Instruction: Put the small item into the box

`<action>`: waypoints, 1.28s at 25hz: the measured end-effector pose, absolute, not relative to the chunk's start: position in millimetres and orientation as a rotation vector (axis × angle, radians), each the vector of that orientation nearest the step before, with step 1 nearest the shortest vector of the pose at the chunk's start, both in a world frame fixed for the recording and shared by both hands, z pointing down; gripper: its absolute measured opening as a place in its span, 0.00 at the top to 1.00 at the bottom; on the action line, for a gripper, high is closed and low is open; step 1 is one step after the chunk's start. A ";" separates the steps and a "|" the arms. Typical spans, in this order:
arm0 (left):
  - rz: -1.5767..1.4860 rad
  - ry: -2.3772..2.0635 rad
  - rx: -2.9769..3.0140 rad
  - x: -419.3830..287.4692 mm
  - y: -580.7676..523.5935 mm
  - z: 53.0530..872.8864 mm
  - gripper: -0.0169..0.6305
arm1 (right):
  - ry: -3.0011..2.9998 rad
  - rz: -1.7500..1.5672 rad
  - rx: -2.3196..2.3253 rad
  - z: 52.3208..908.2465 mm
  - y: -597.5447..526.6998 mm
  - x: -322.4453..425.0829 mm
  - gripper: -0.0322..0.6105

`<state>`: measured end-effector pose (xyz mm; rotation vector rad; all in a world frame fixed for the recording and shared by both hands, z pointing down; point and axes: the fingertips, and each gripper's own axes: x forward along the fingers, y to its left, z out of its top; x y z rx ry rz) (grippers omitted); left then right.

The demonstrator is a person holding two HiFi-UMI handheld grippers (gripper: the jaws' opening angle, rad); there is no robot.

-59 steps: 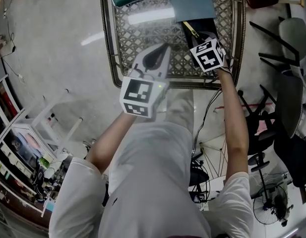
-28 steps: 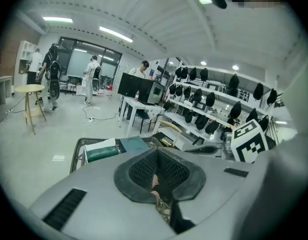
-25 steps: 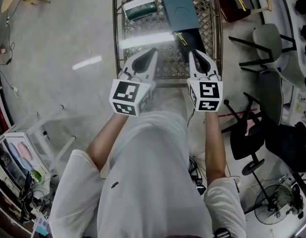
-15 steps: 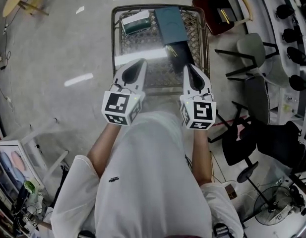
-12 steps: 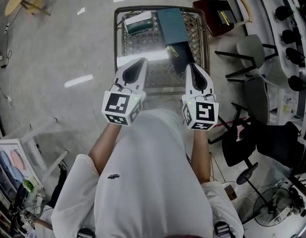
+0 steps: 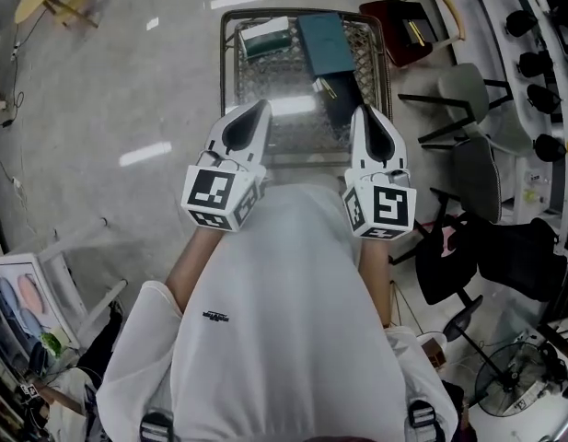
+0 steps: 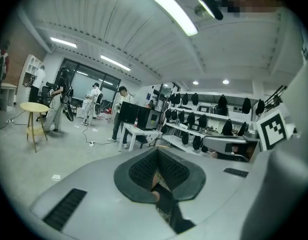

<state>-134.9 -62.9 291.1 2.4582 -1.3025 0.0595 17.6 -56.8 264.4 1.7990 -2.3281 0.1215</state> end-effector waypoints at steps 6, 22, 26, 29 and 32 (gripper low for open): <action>0.018 -1.323 2.445 -148.0 -61.0 284.1 0.97 | -2.329 0.106 1.800 257.8 -48.3 16.1 0.93; 0.022 -1.351 2.415 -159.3 -50.2 289.5 0.97 | -2.392 0.173 1.704 276.1 -37.9 -0.2 0.95; 0.021 -1.347 2.408 -155.8 -44.2 289.8 0.97 | -2.402 0.142 1.650 281.8 -31.8 -2.4 0.95; 0.032 -1.347 2.420 -155.0 -42.7 289.9 0.97 | -2.415 0.124 1.654 279.3 -28.6 -3.9 0.95; 0.017 -1.343 2.423 -154.3 -41.2 288.5 0.97 | -2.413 0.107 1.651 278.7 -25.8 -1.9 0.95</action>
